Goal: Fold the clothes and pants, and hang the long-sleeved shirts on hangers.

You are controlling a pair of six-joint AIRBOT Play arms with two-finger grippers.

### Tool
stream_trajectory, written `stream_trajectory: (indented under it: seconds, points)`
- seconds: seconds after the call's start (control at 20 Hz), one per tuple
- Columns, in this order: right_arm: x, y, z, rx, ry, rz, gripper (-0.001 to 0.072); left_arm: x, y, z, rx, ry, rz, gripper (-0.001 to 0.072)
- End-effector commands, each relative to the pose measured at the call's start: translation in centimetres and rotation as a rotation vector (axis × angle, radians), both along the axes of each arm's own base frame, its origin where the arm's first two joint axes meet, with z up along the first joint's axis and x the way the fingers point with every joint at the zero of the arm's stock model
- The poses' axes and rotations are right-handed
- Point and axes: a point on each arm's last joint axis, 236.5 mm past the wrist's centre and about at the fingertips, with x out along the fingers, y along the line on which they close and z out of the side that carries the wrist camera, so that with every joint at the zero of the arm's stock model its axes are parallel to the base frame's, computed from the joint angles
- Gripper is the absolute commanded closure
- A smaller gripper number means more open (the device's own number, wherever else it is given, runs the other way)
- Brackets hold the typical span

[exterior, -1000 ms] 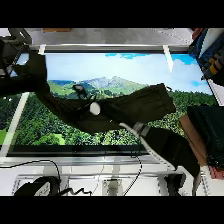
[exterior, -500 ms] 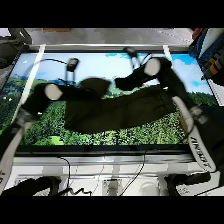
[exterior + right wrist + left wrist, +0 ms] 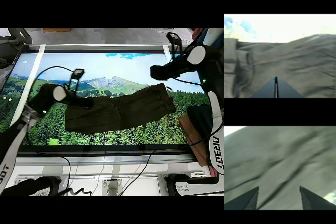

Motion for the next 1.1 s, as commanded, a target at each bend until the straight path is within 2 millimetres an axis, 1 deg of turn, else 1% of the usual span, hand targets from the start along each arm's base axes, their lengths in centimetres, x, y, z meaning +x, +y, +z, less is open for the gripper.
stream_trajectory:
  seconds: [0.0,0.05,0.1,0.15,0.25,0.3,0.4,0.45,0.5,0.65,0.75,0.8,0.85,0.9,0.95,1.0,1.05]
  points:
    - [0.3,-4.2,-1.4,-0.029,0.023,-0.061,0.0689,0.2,9.8,-1.4,0.097,0.081,0.179,0.0128]
    - [0.3,-4.6,-1.9,-0.029,0.031,-0.070,0.0689,0.3,11.9,-1.8,0.090,0.093,0.222,0.0129]
    - [0.4,-5.0,-2.4,-0.029,0.035,-0.080,0.0689,0.1,13.6,-2.4,0.053,0.109,0.264,0.0128]
    - [0.6,-5.1,-2.9,-0.031,0.035,-0.084,0.0689,0.0,14.2,-3.0,-0.008,0.122,0.287,0.0128]
    - [1.2,-5.0,-3.9,-0.028,0.027,-0.091,0.0689,0.0,14.3,-4.3,-0.149,0.127,0.338,0.0126]
    - [1.3,-4.7,-4.4,-0.018,0.028,-0.090,0.0689,-0.1,14.4,-5.4,-0.195,0.138,0.367,0.0123]
    - [1.4,-4.2,-5.0,-0.001,0.042,-0.085,0.0689,-0.8,14.5,-8.0,-0.227,0.189,0.411,0.0123]
    - [1.5,-4.0,-5.2,-0.002,0.043,-0.082,0.0689,-1.2,14.0,-9.4,-0.247,0.225,0.421,0.0122]
    - [1.6,-3.9,-5.2,-0.001,0.040,-0.080,0.0689,-1.2,12.6,-10.2,-0.293,0.249,0.400,0.0123]
    - [1.9,-3.5,-5.2,0.007,0.033,-0.077,0.0689,-0.1,7.9,-11.1,-0.458,0.268,0.323,0.0123]
    - [1.8,-3.4,-5.2,0.010,0.036,-0.075,0.0689,0.1,5.8,-12.2,-0.496,0.283,0.294,0.0126]
    - [1.8,-3.4,-5.2,0.011,0.038,-0.074,0.0689,-0.1,5.2,-12.9,-0.491,0.298,0.284,0.0197]
    - [1.8,-3.4,-5.2,0.014,0.038,-0.074,0.0689,-0.2,5.0,-13.3,-0.489,0.306,0.281,0.0606]
    - [1.8,-3.3,-5.2,0.016,0.038,-0.074,0.0689,-0.1,4.8,-13.0,-0.489,0.300,0.272,0.0676]
    - [1.8,-3.2,-5.2,0.020,0.039,-0.073,0.0689,0.1,4.8,-12.1,-0.494,0.287,0.260,0.0676]
    - [1.8,-3.0,-5.3,0.030,0.042,-0.071,0.0689,0.5,4.8,-10.8,-0.499,0.264,0.245,0.0676]
    - [1.7,-2.3,-5.4,0.047,0.047,-0.063,0.0689,0.7,4.6,-8.8,-0.508,0.239,0.214,0.0676]
